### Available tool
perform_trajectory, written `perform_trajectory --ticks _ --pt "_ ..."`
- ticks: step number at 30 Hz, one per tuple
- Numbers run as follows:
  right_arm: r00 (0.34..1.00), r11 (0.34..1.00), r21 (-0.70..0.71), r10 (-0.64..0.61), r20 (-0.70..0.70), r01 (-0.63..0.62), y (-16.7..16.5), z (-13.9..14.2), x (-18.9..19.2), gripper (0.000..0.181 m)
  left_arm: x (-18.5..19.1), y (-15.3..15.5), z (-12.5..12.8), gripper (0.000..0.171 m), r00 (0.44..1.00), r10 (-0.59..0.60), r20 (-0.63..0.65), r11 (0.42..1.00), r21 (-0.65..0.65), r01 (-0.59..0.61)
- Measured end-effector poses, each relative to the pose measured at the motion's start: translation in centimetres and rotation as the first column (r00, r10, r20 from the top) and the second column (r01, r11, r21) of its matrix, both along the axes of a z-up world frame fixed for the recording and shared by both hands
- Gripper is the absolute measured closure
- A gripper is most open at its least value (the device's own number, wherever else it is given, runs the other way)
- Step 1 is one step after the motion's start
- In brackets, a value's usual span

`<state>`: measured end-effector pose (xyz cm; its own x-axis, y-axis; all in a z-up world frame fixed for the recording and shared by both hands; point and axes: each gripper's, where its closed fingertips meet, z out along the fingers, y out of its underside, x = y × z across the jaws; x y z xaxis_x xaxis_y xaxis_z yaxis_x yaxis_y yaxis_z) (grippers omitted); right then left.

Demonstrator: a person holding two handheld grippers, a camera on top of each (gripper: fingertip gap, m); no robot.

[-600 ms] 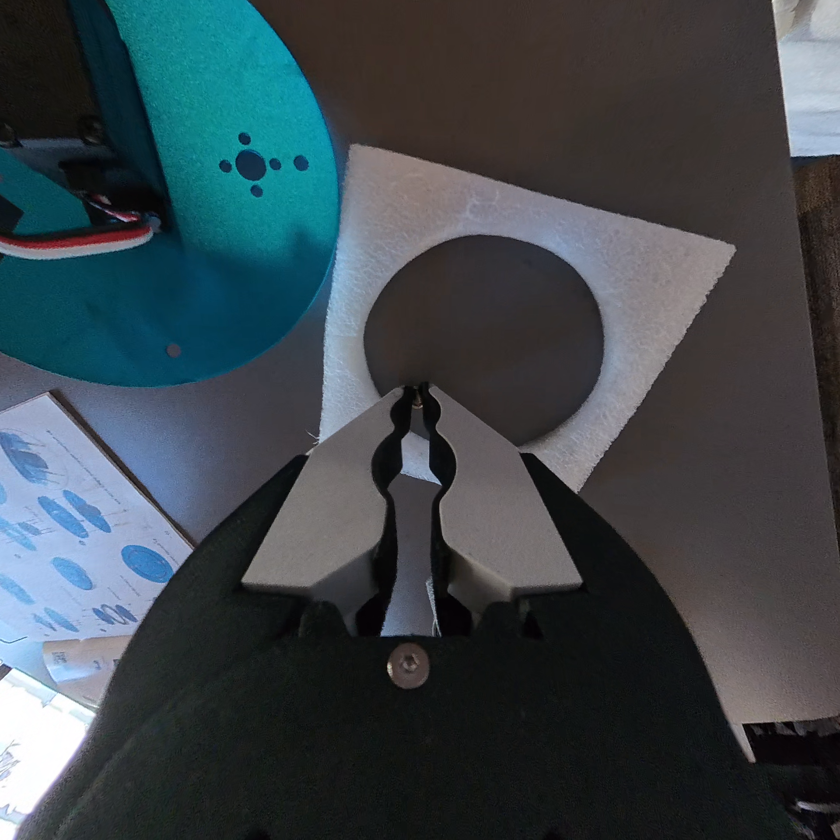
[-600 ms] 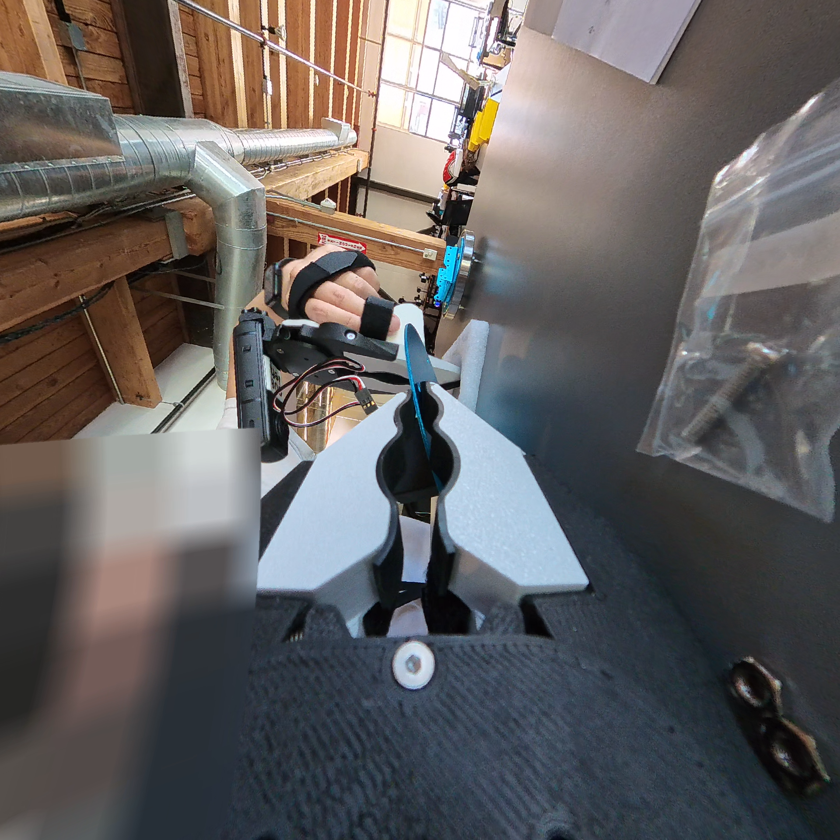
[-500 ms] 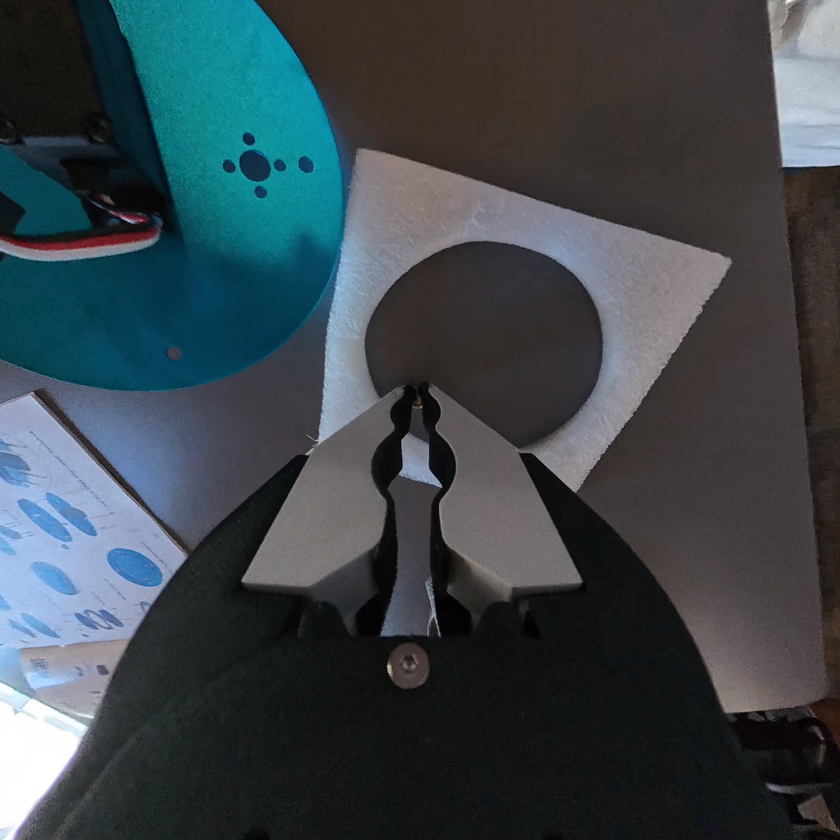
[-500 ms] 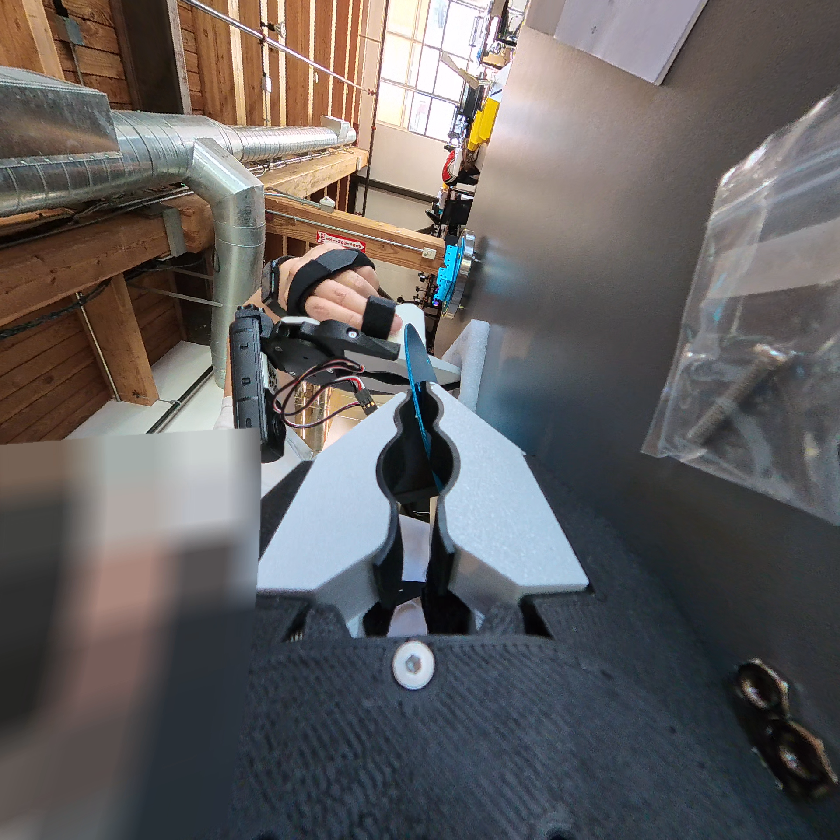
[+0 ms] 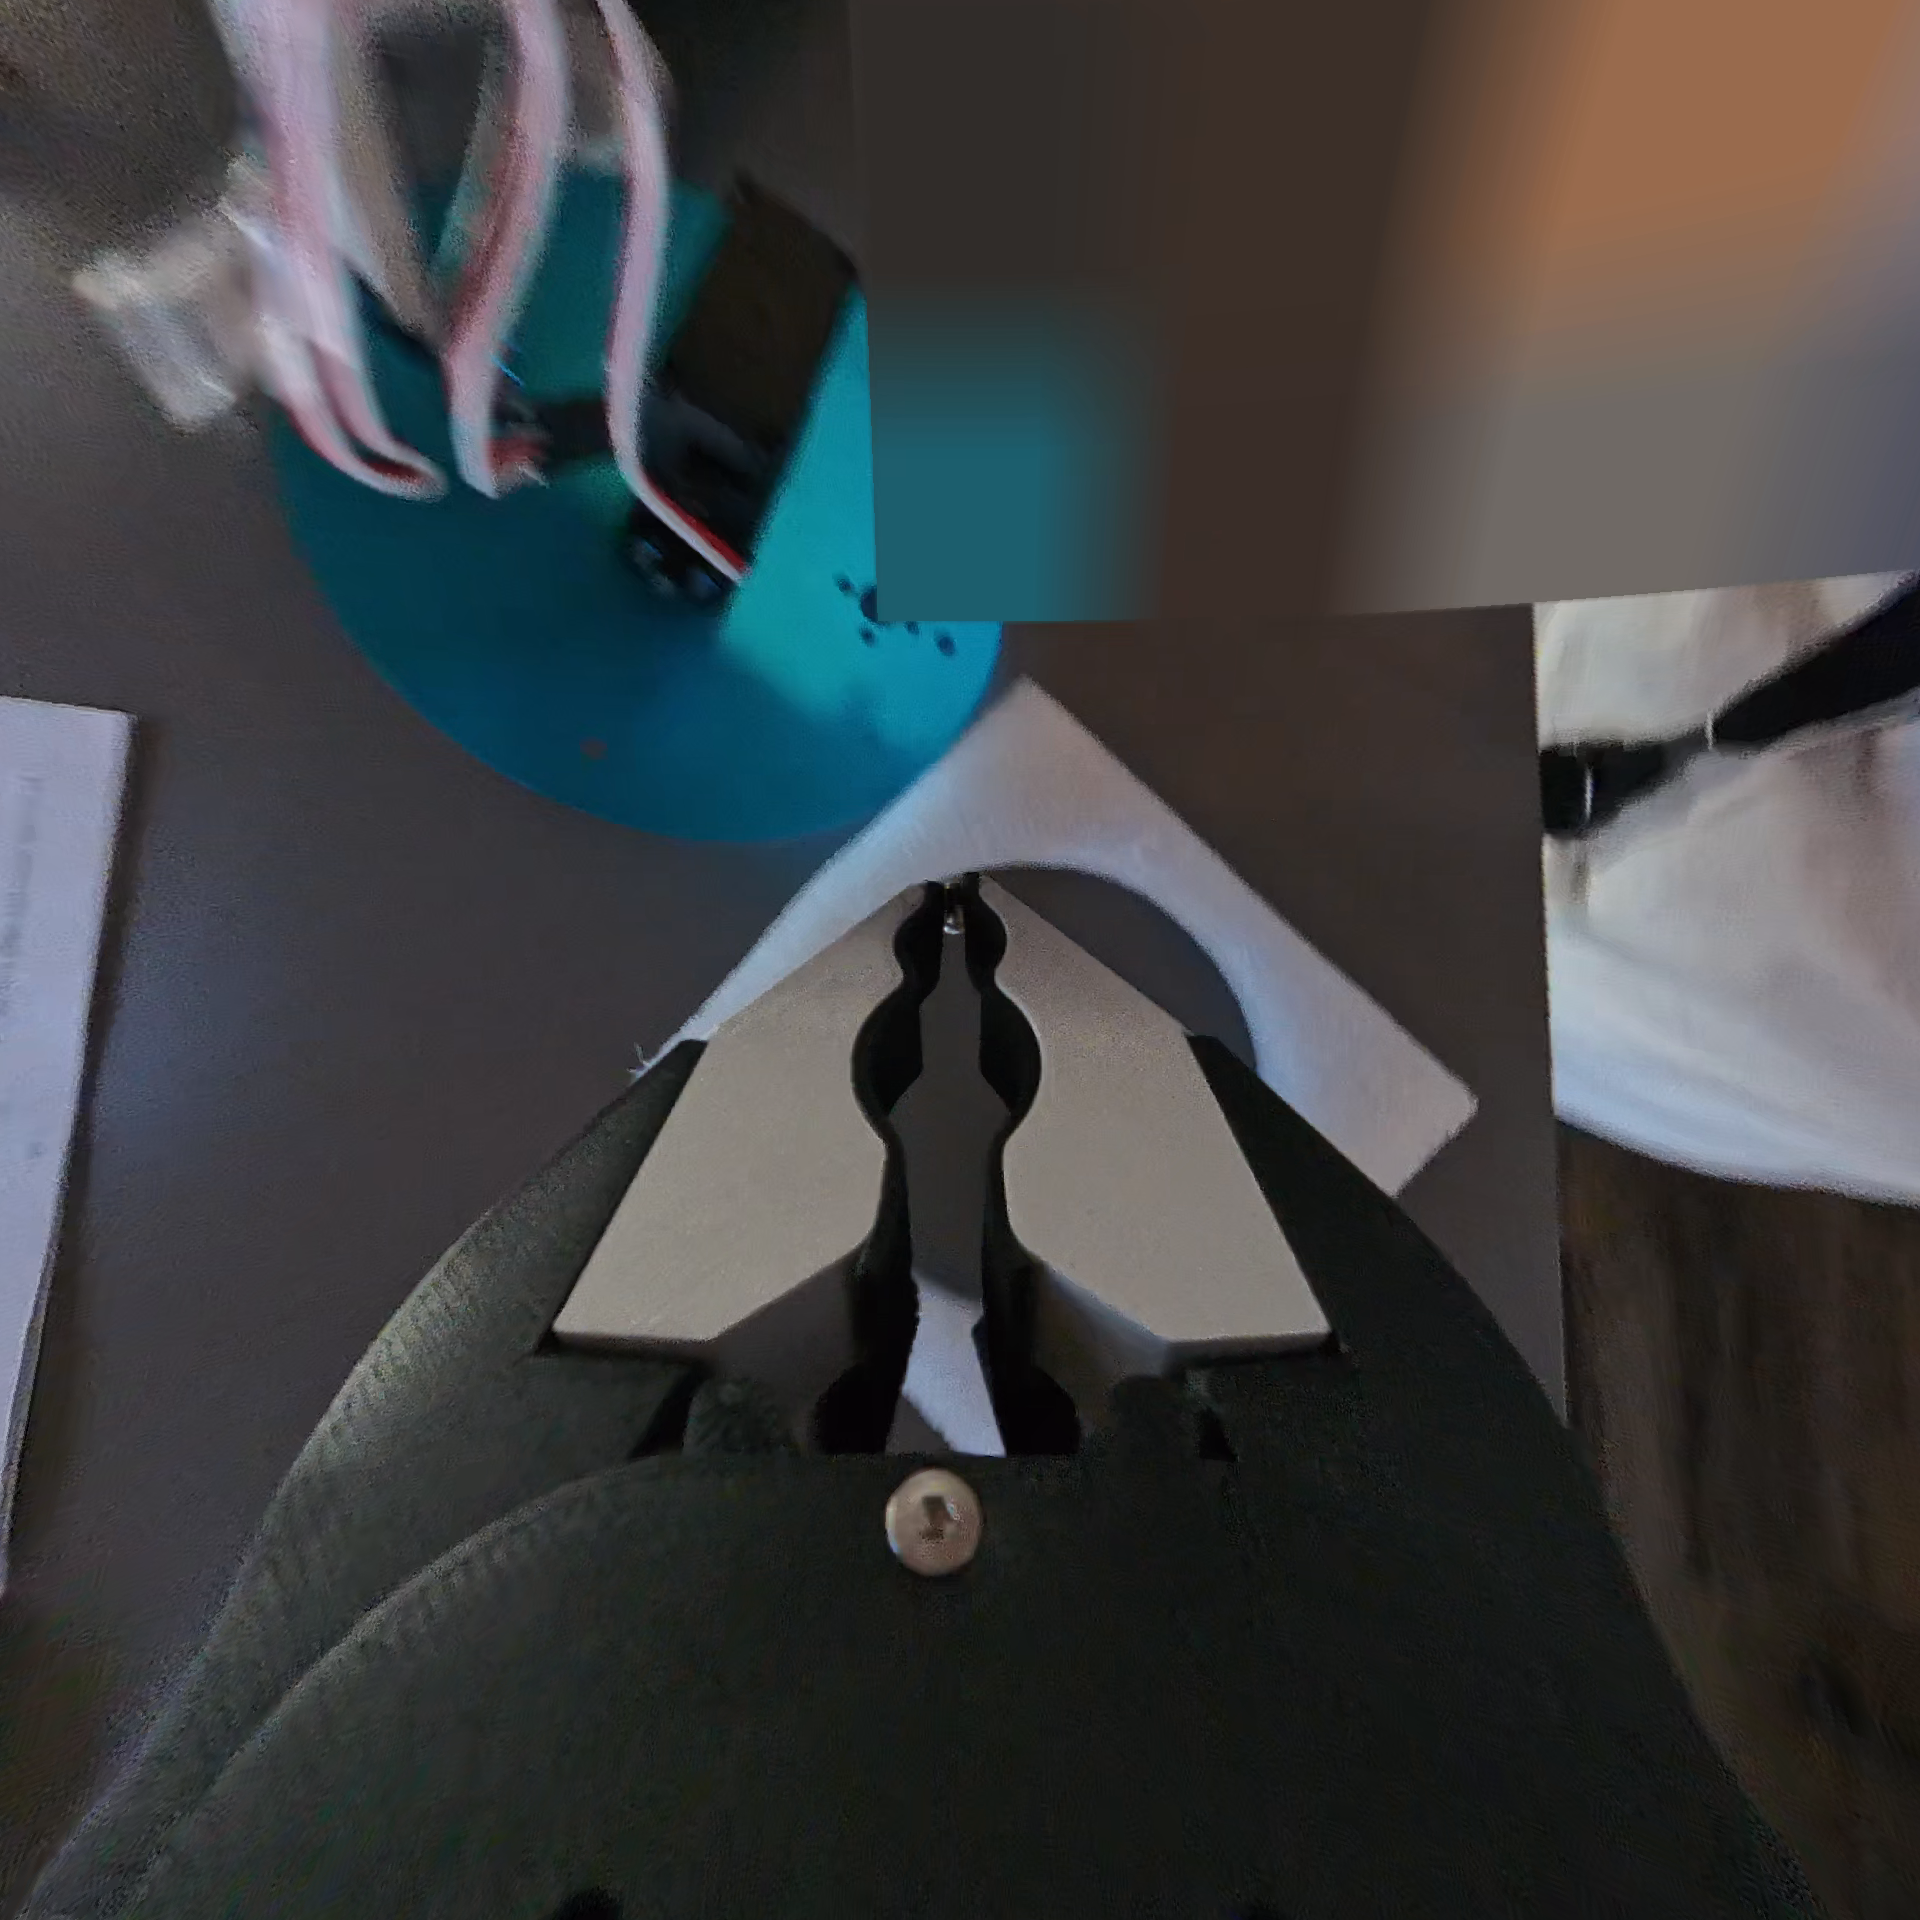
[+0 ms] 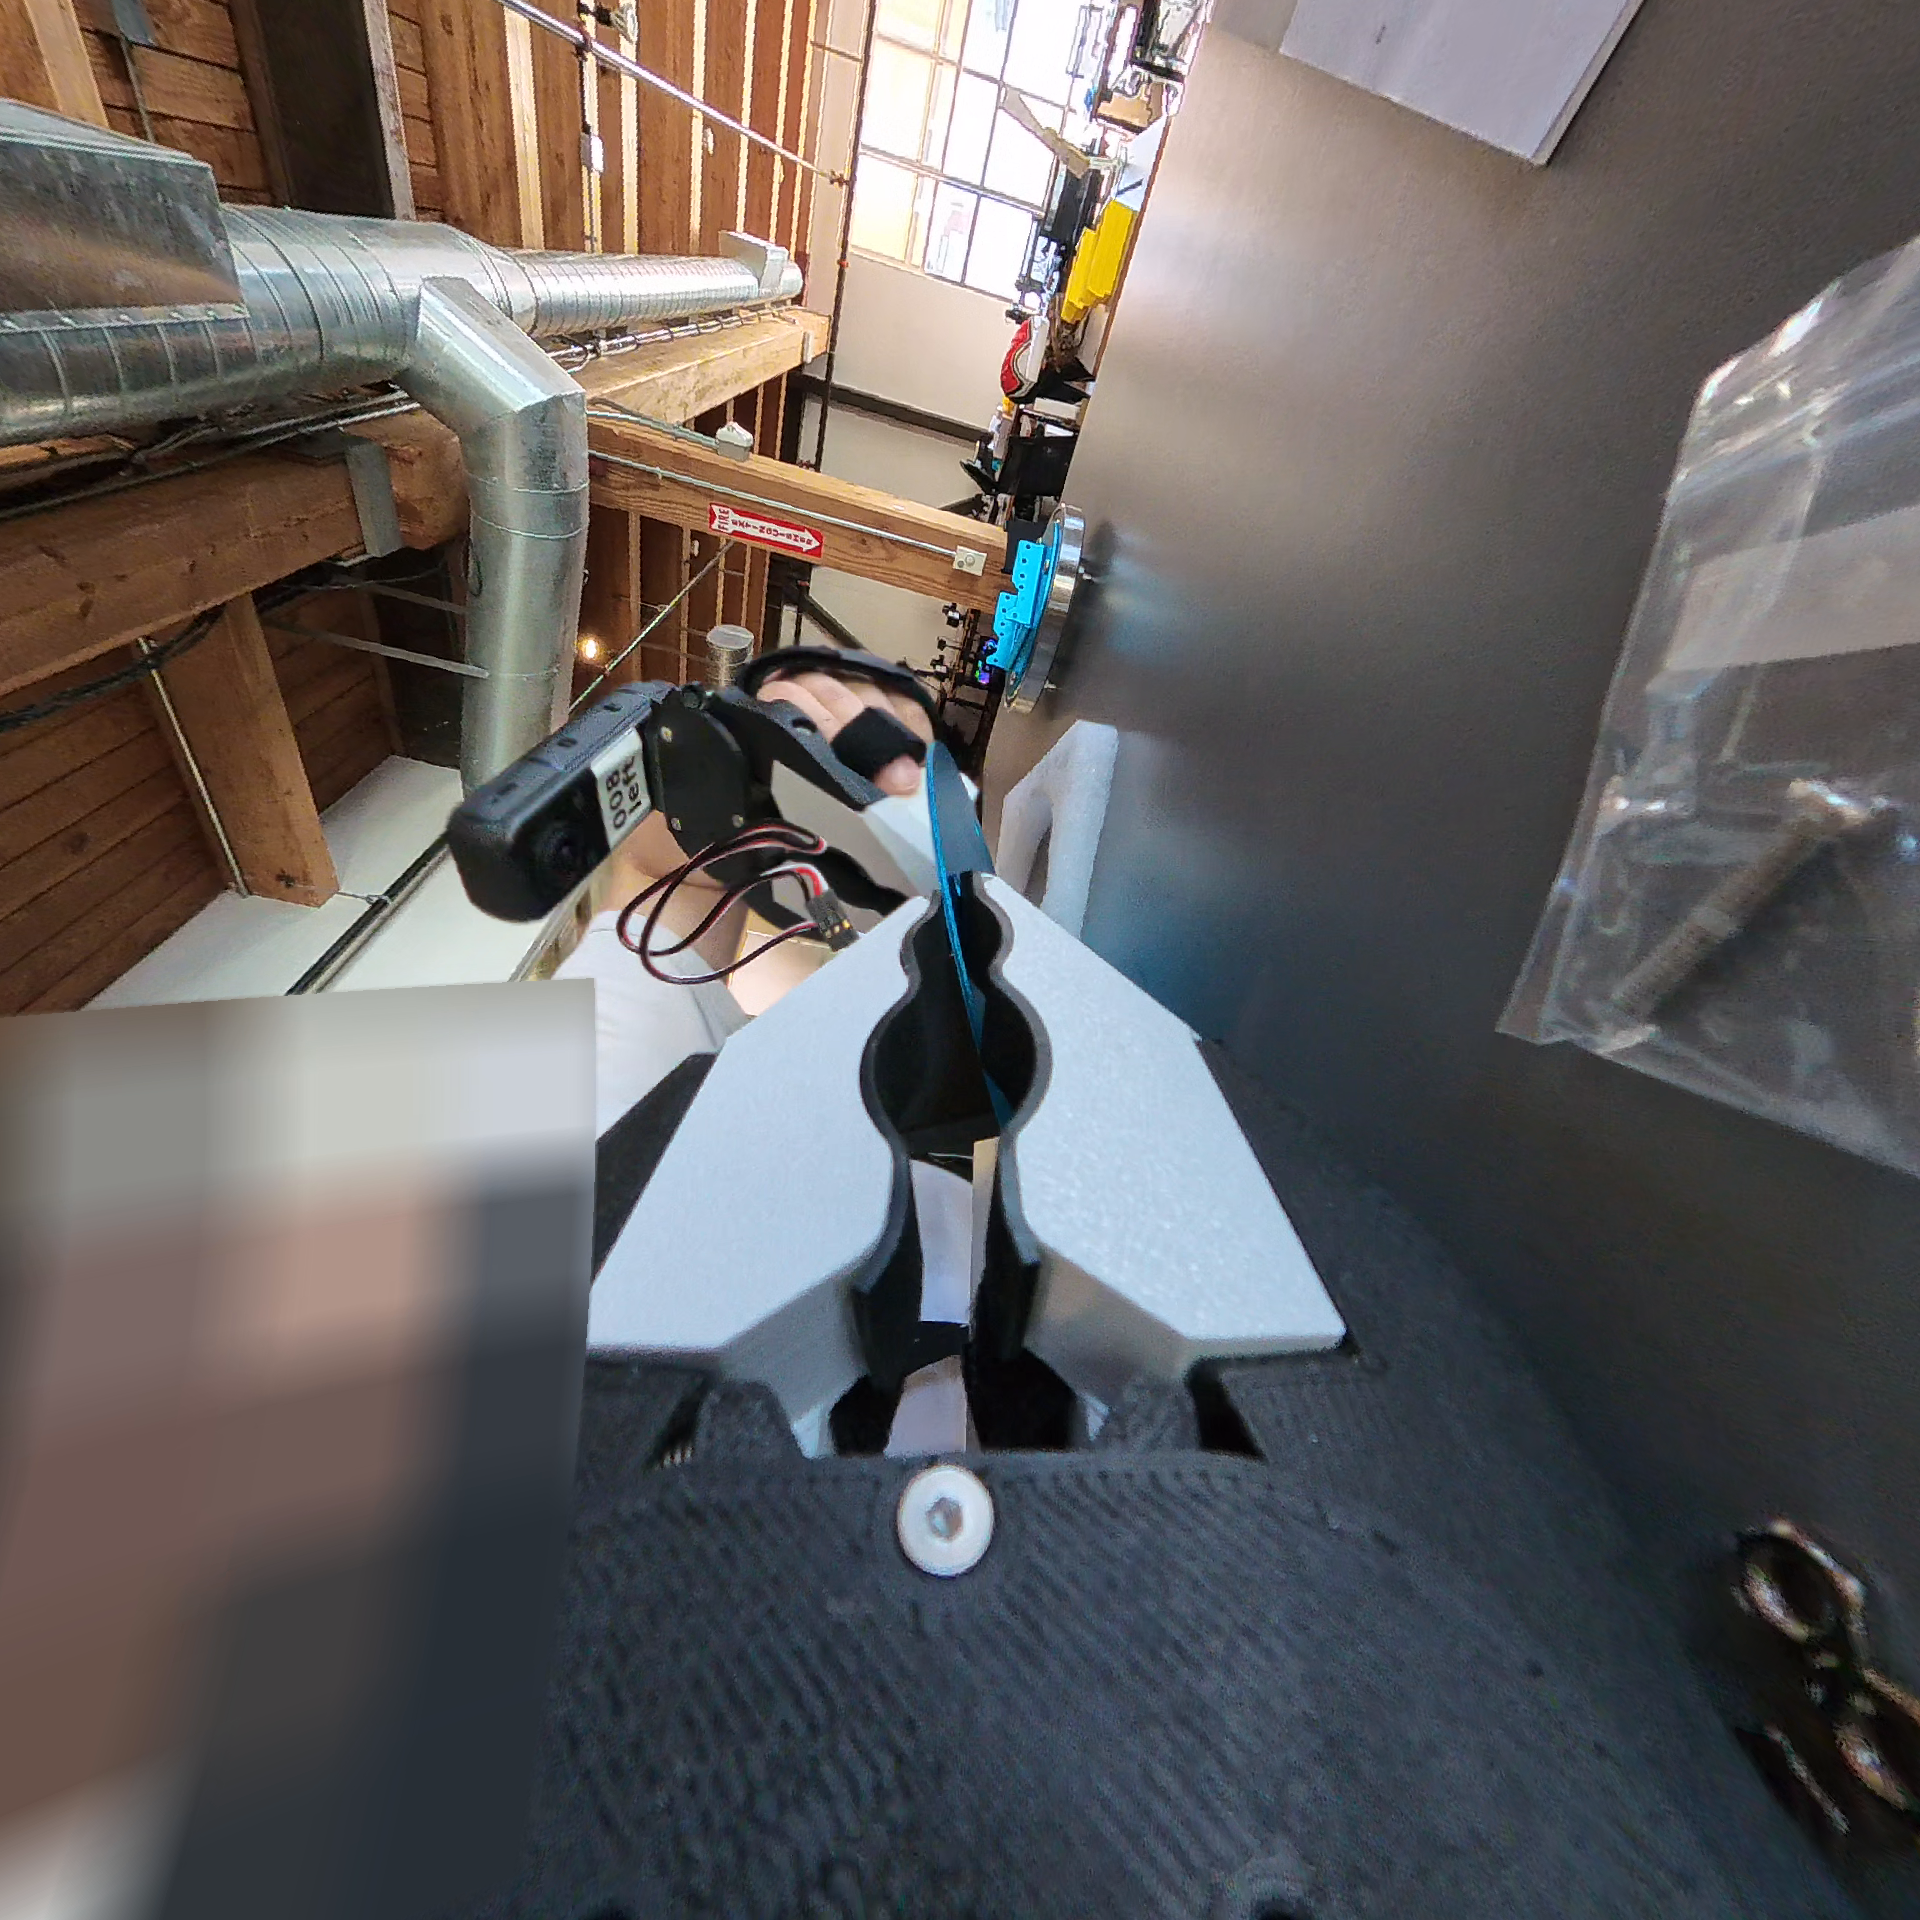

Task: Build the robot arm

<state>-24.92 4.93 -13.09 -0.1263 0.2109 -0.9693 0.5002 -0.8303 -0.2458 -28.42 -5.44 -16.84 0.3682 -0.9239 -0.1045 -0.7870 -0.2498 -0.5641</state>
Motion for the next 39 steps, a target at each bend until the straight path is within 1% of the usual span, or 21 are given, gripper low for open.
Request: perform_trajectory --ticks 1,3,4,7,8,11,12,14,16,18,19,20,23,26,28,31,34,35,36,37,39 --pt "1.000 1.000 0.000 0.002 0.002 -0.002 -0.1 -0.1 0.0 0.181 0.4 0.3 0.8 0.169 0.996 0.033 0.078 0.999 0.030 -0.035" --pt "1.000 1.000 0.000 0.005 0.011 -0.005 -0.2 -0.3 -0.1 0.181 0.8 0.4 1.7 0.169 0.974 0.101 0.201 0.994 0.011 -0.106" --pt "1.000 1.000 0.003 0.007 0.016 -0.007 -0.2 -0.4 -0.1 0.181 0.6 0.4 1.8 0.169 0.965 0.131 0.229 0.991 -0.006 -0.133" --pt "1.000 1.000 0.021 0.005 0.029 -0.006 -0.2 -0.7 -0.1 0.181 -0.1 0.4 2.1 0.169 0.942 0.185 0.280 0.979 0.032 -0.202" --pt "0.999 1.000 0.030 0.004 0.033 -0.005 -0.2 -0.7 -0.2 0.181 -0.1 0.3 1.9 0.169 0.934 0.202 0.295 0.976 0.022 -0.218" --pt "0.999 0.998 0.058 0.001 0.042 -0.003 -0.1 -0.9 -0.2 0.181 -0.2 -0.6 0.2 0.169 0.930 0.259 0.261 0.966 -0.083 -0.246" --pt "0.999 0.998 0.057 0.002 0.040 -0.004 -0.2 -0.8 -0.2 0.181 0.1 -0.9 0.0 0.169 0.925 0.269 0.269 0.962 -0.116 -0.246" --pt "0.999 0.998 0.062 0.003 0.043 -0.006 -0.2 -0.9 -0.2 0.181 0.5 -1.0 0.1 0.169 0.897 0.322 0.304 0.943 -0.192 -0.273" --pt "0.999 0.998 0.068 0.003 0.048 -0.007 -0.3 -1.0 -0.2 0.181 0.9 -1.2 0.3 0.169 0.867 0.375 0.328 0.912 -0.299 -0.281" --pt "0.999 0.997 0.070 0.007 0.049 -0.010 -0.3 -1.0 -0.2 0.181 0.5 -0.8 0.1 0.169 0.824 0.467 0.321 0.861 -0.378 -0.340" --pt "0.999 0.997 0.076 0.007 0.050 -0.011 -0.3 -1.0 -0.2 0.181 0.9 -1.0 0.3 0.169 0.808 0.480 0.341 0.847 -0.421 -0.326" --pt "0.999 0.996 0.084 0.007 0.053 -0.011 -0.3 -1.1 -0.2 0.181 1.0 -1.0 0.4 0.169 0.790 0.499 0.357 0.834 -0.445 -0.326" --pt "0.998 0.994 0.110 0.013 0.068 -0.020 -0.3 -1.4 -0.1 0.181 0.3 -0.6 0.2 0.169 0.729 0.583 0.358 0.781 -0.494 -0.382" --pt "0.995 0.986 0.161 0.018 0.099 -0.034 -0.1 -1.9 -0.1 0.181 -0.2 -0.5 0.7 0.169 0.629 0.666 0.401 0.719 -0.571 -0.397" --pt "0.992 0.972 0.232 0.019 0.127 -0.048 0.0 -2.4 0.0 0.180 -0.6 -0.5 1.0 0.169 0.559 0.711 0.426 0.681 -0.614 -0.398" --pt "0.984 0.907 0.411 0.018 0.178 -0.090 0.0 -3.1 0.0 0.172 -0.9 -0.6 2.0 0.169 0.456 0.743 0.489 0.660 -0.649 -0.379" --pt "0.985 0.839 0.532 0.028 0.172 -0.117 -0.3 -2.6 -0.4 0.154 -1.4 -0.7 2.9 0.169 0.384 0.751 0.538 0.659 -0.653 -0.374" --pt "0.985 0.805 0.581 0.027 0.171 -0.123 -0.2 -2.5 -0.4 0.150 -1.7 -0.7 3.1 0.169 0.362 0.754 0.547 0.656 -0.650 -0.385" --pt "0.984 0.750 0.648 0.017 0.179 -0.131 0.0 -2.4 -0.4 0.150 -1.9 -0.7 3.3 0.169 0.341 0.754 0.561 0.656 -0.644 -0.393" --pt "0.985 0.677 0.725 -0.008 0.175 -0.123 0.6 -2.2 -0.5 0.147 -2.2 -0.7 3.5 0.169 0.322 0.755 0.571 0.655 -0.643 -0.396" --pt "0.994 0.502 0.863 -0.055 0.093 -0.053 1.0 -0.3 -0.8 0.141 -2.7 -0.5 3.7 0.169 0.289 0.758 0.584 0.650 -0.640 -0.410"
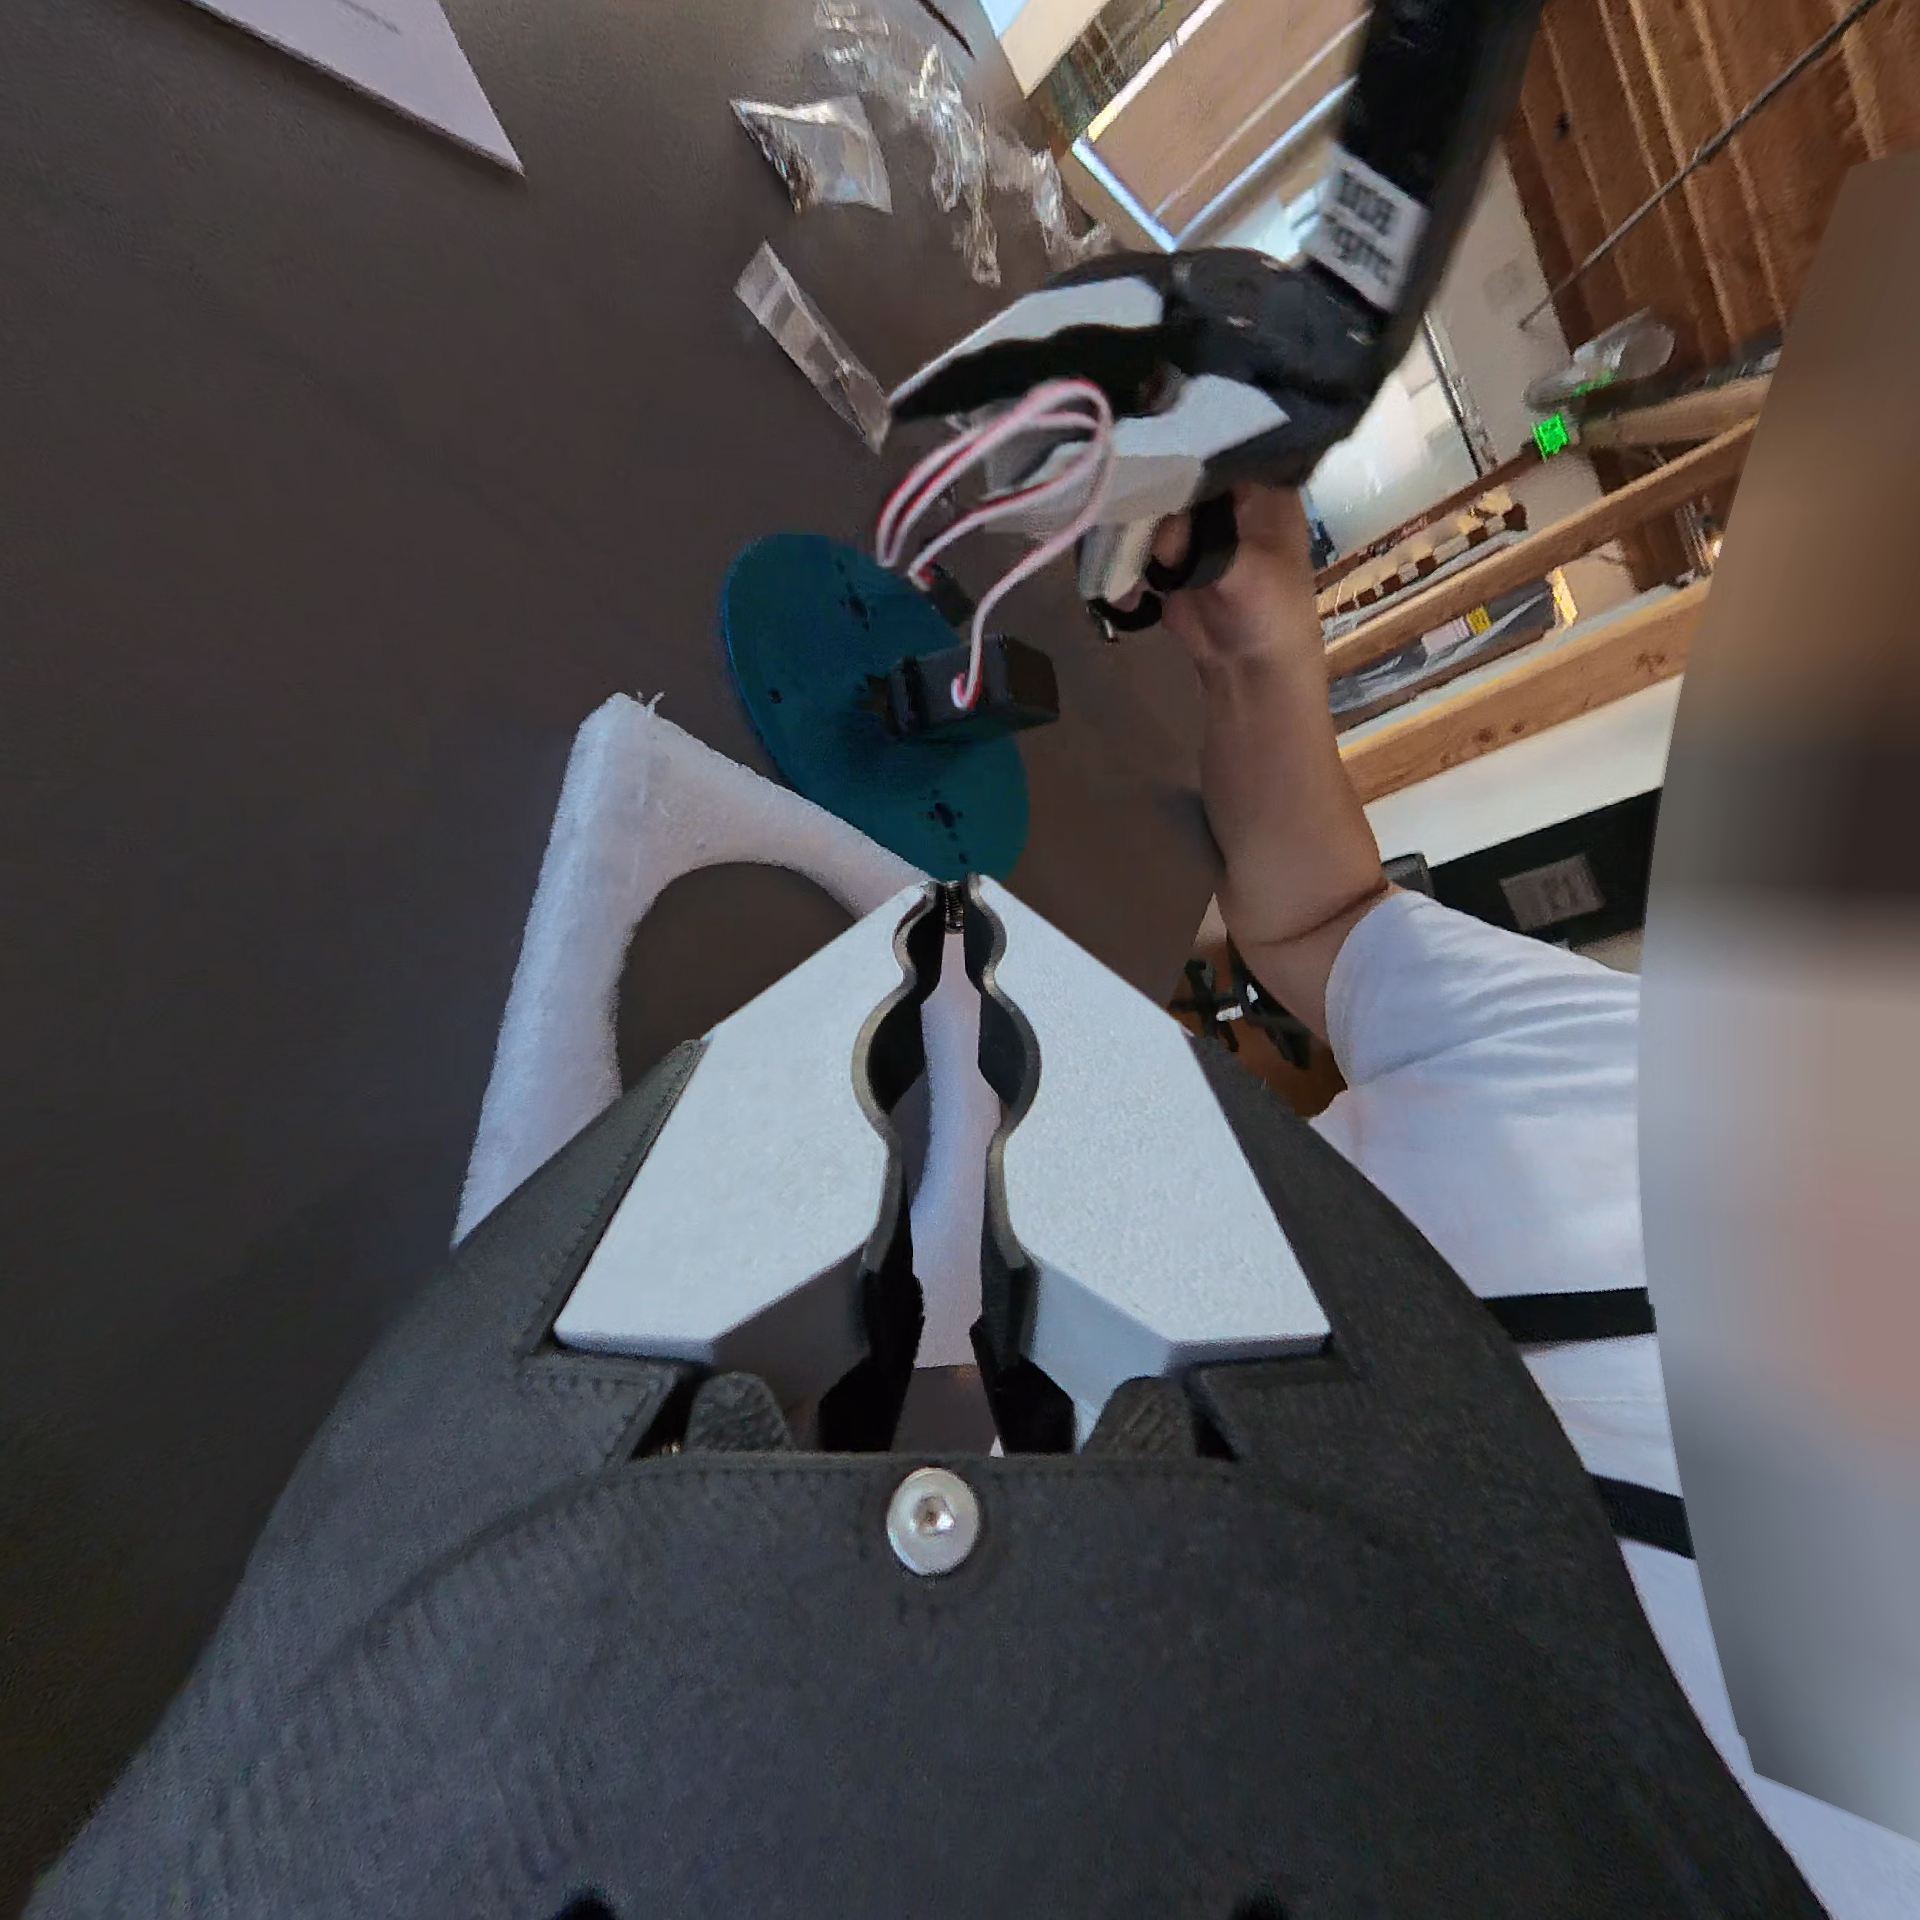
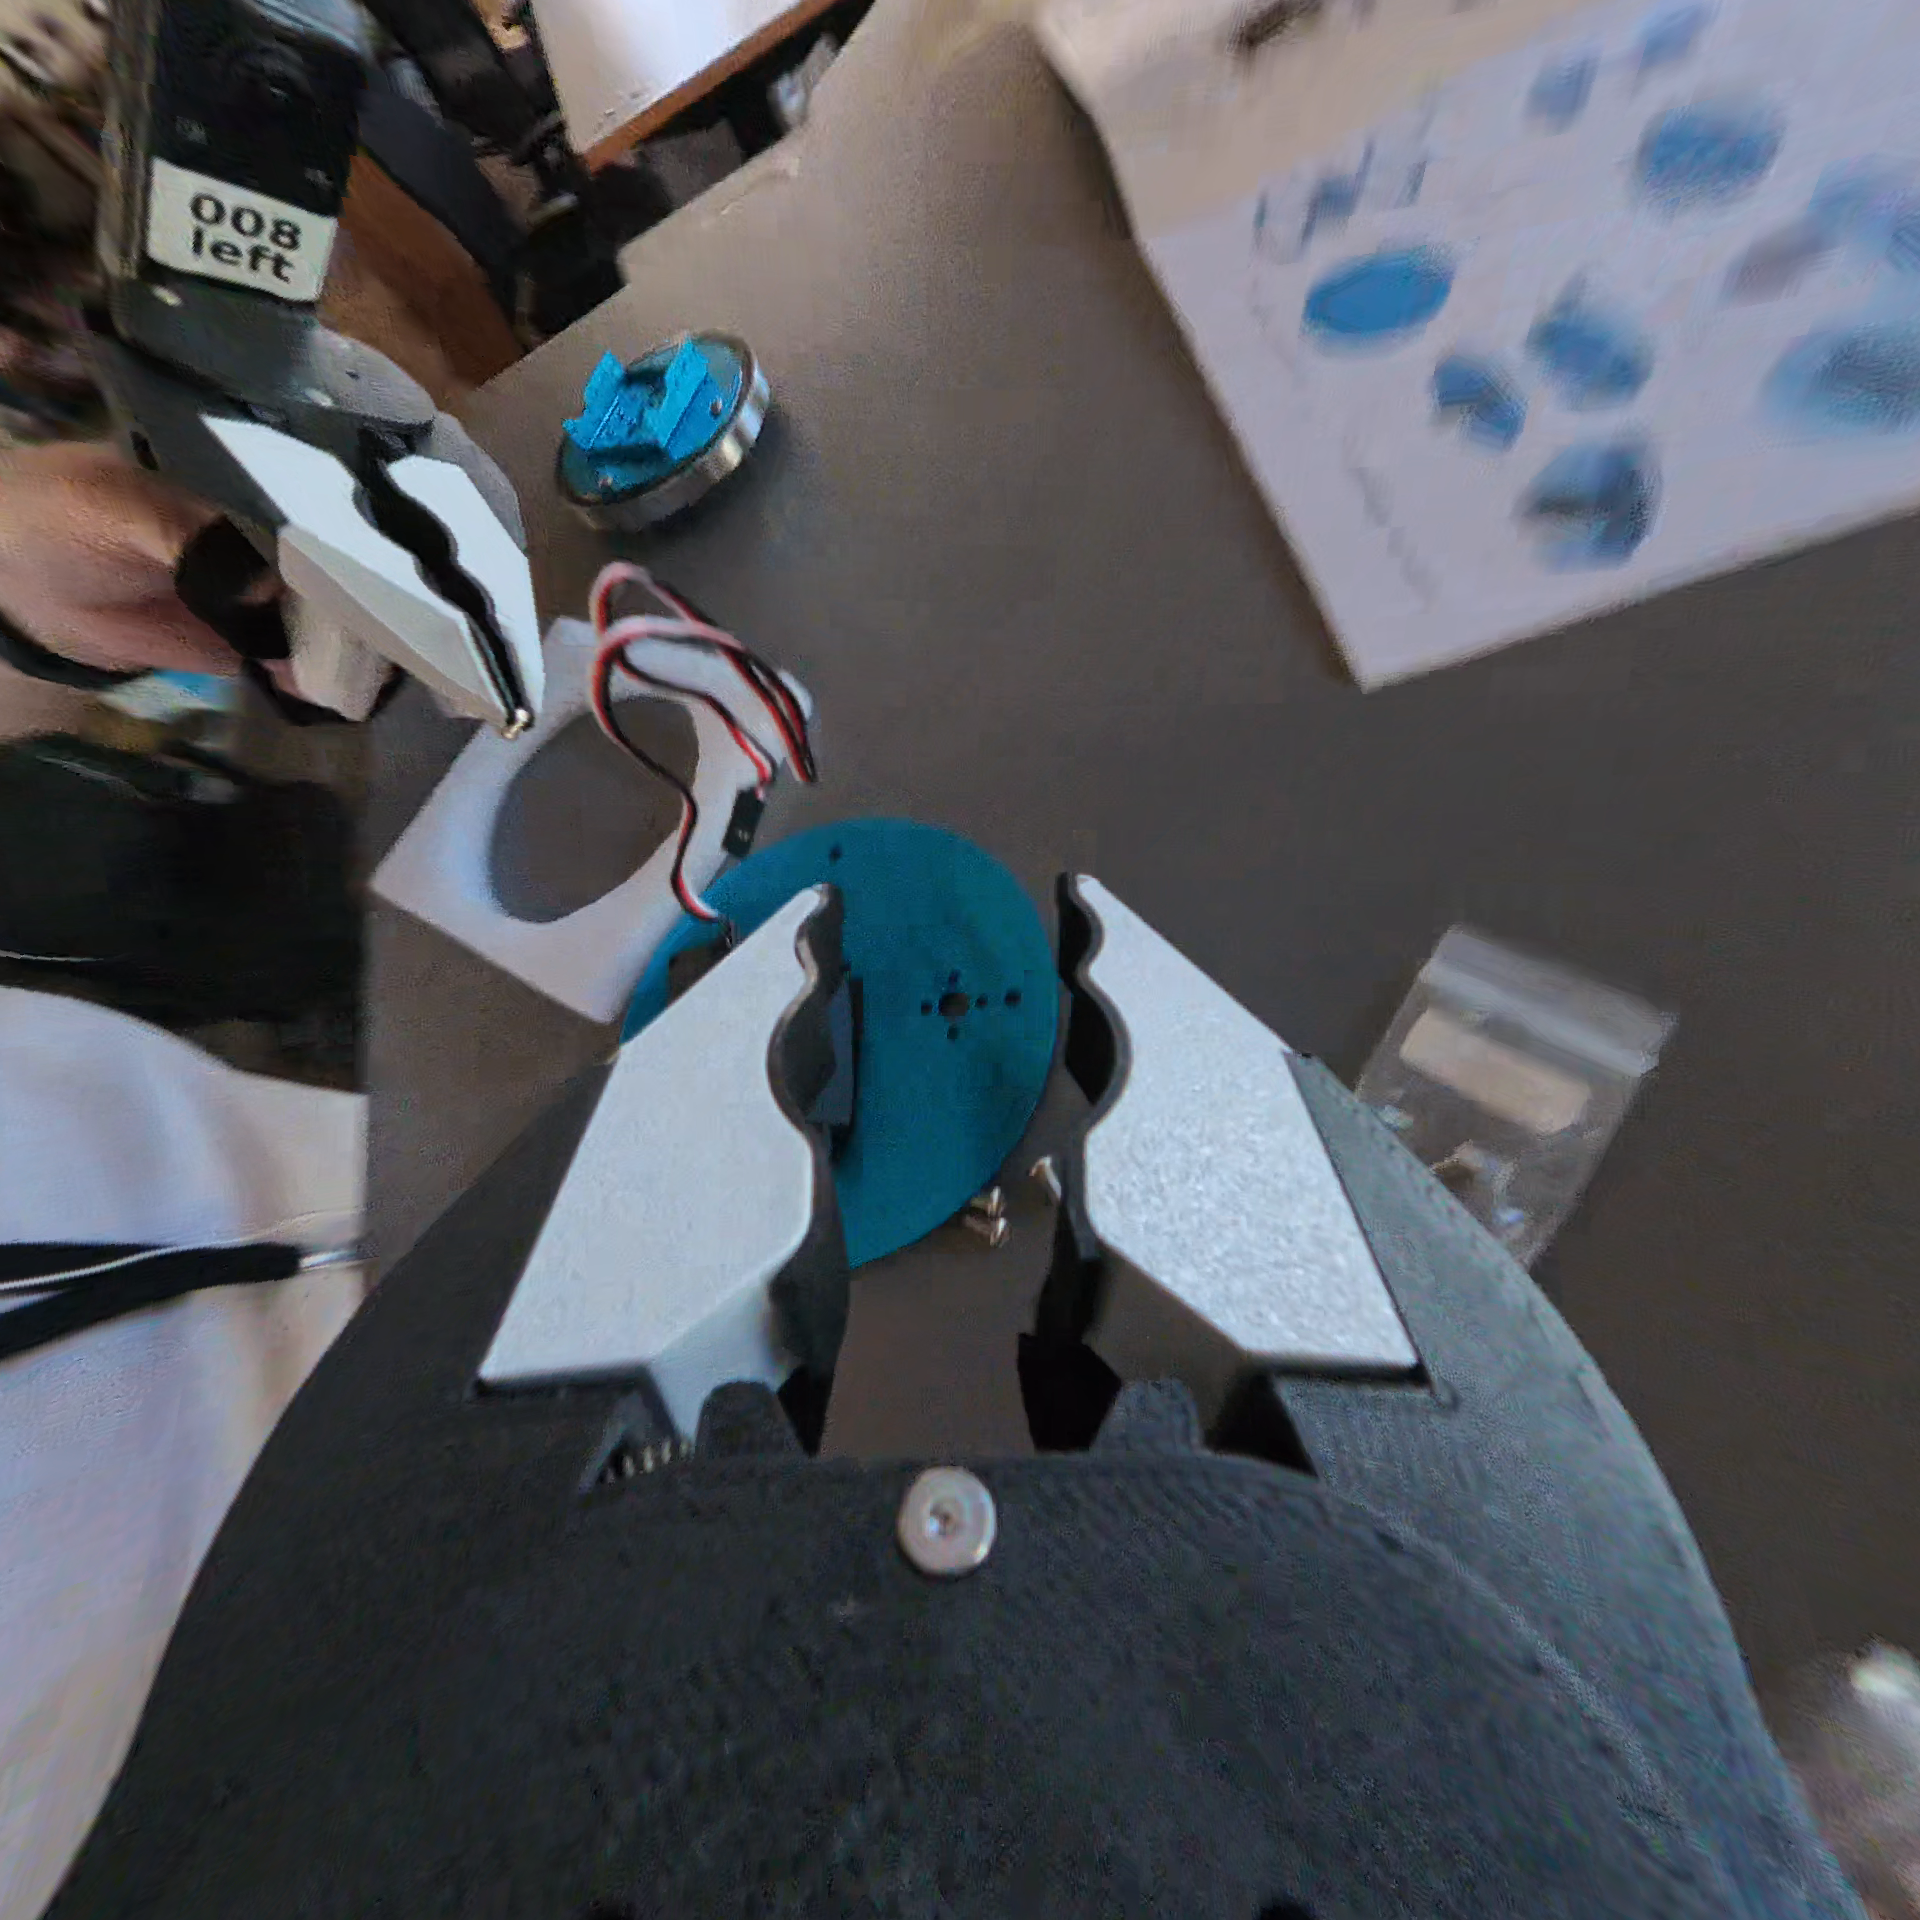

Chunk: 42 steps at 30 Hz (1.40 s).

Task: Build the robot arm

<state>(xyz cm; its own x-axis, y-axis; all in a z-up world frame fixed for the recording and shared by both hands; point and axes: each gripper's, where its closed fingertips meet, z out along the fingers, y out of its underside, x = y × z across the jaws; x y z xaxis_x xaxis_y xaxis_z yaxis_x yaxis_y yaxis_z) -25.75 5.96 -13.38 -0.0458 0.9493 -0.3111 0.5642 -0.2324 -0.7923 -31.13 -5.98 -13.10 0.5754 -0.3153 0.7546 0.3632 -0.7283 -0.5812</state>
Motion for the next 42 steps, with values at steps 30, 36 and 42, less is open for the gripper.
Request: perform_trajectory --ticks 30,36,42 --pt "0.906 0.510 0.839 0.421 -0.051 -0.190 -13.1 -0.1 -8.0 0.173 -2.6 -1.5 1.1 0.163 0.998 -0.050 0.047 0.996 0.082 0.046" --pt "0.871 0.359 0.921 0.489 -0.050 -0.149 -14.5 0.2 -8.2 0.173 -2.1 -1.6 0.2 0.155 0.971 -0.110 -0.215 0.967 0.204 0.154" --pt "0.871 0.446 0.882 0.482 -0.091 -0.154 -14.2 0.6 -8.3 0.173 -1.6 -1.6 0.8 0.166 0.978 -0.168 -0.126 0.963 0.193 0.190"
